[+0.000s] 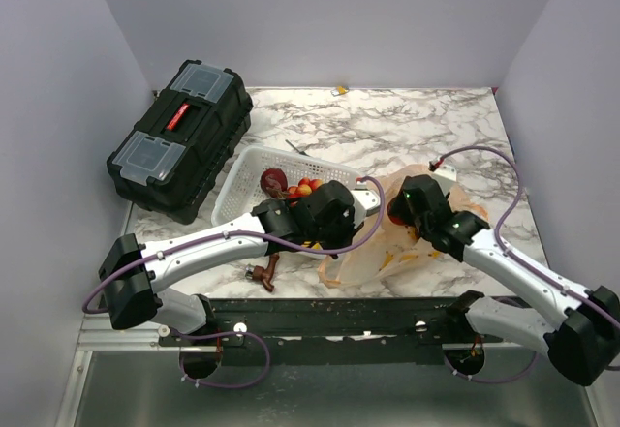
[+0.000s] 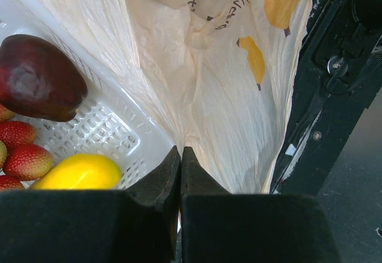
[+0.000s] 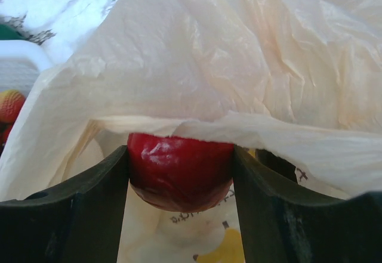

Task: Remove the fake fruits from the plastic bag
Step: Take out the fake fruit from the plastic bag, then place the fake fruit in the bin, then take out the fake fruit from the plastic bag.

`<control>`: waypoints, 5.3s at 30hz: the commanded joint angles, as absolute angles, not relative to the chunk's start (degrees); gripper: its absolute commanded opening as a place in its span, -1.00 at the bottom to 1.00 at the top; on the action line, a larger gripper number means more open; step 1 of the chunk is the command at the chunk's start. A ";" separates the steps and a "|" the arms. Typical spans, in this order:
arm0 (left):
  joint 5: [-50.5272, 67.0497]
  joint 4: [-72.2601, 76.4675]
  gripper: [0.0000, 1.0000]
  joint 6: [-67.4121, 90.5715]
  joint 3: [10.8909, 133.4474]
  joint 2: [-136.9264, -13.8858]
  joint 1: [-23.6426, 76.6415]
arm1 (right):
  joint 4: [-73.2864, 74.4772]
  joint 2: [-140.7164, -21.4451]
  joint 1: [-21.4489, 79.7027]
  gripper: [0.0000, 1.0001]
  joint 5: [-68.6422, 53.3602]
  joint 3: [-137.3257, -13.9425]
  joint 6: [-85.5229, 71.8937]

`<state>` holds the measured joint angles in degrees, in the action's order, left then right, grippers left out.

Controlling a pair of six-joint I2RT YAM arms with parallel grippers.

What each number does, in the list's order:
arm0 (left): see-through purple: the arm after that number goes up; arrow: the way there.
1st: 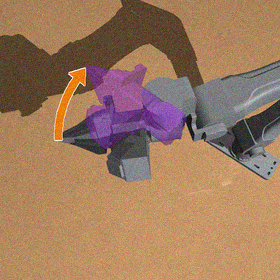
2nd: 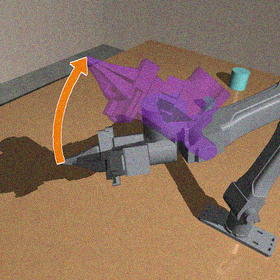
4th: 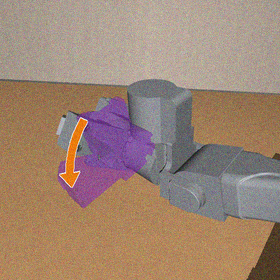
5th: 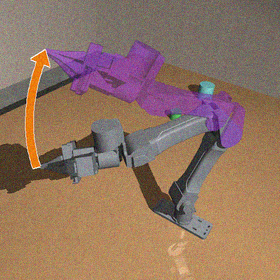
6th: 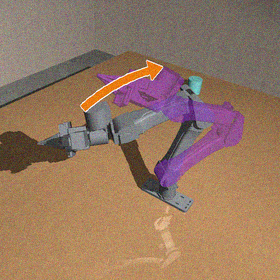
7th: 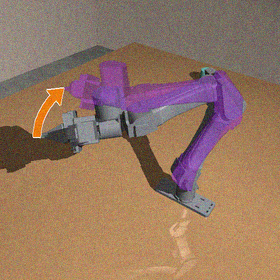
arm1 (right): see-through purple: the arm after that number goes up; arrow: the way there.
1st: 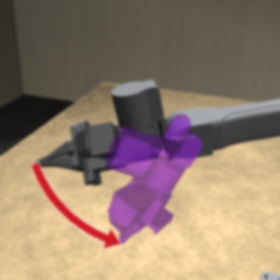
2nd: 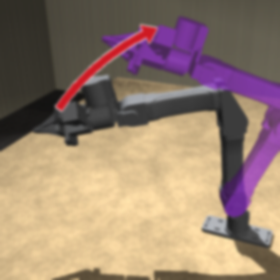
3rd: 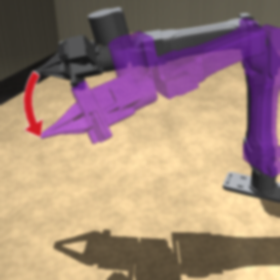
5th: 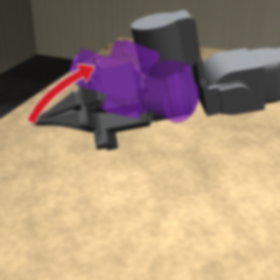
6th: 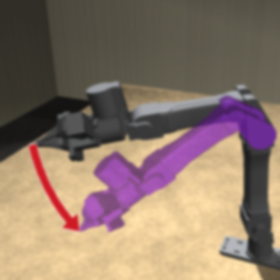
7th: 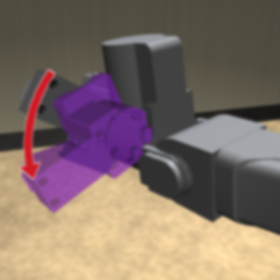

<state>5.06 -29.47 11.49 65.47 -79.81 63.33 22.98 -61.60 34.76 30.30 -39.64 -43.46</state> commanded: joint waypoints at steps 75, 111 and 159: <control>-15.73 -7.47 0.43 2.55 47.55 -29.99 56.34 | 15.98 -123.45 54.03 -0.56 -0.70 -104.24 -43.20; -16.41 -7.58 0.45 2.90 47.11 -30.50 56.30 | 19.52 -113.65 55.31 0.66 6.28 -101.63 -40.99; 9.36 -28.88 0.60 8.09 65.22 -75.22 57.04 | 48.55 -53.49 52.94 0.30 41.42 -46.67 -66.41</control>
<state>5.91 -24.69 7.66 62.04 -72.18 56.60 45.63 -50.89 53.19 36.03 -47.57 -61.49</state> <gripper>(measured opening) 0.798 0.659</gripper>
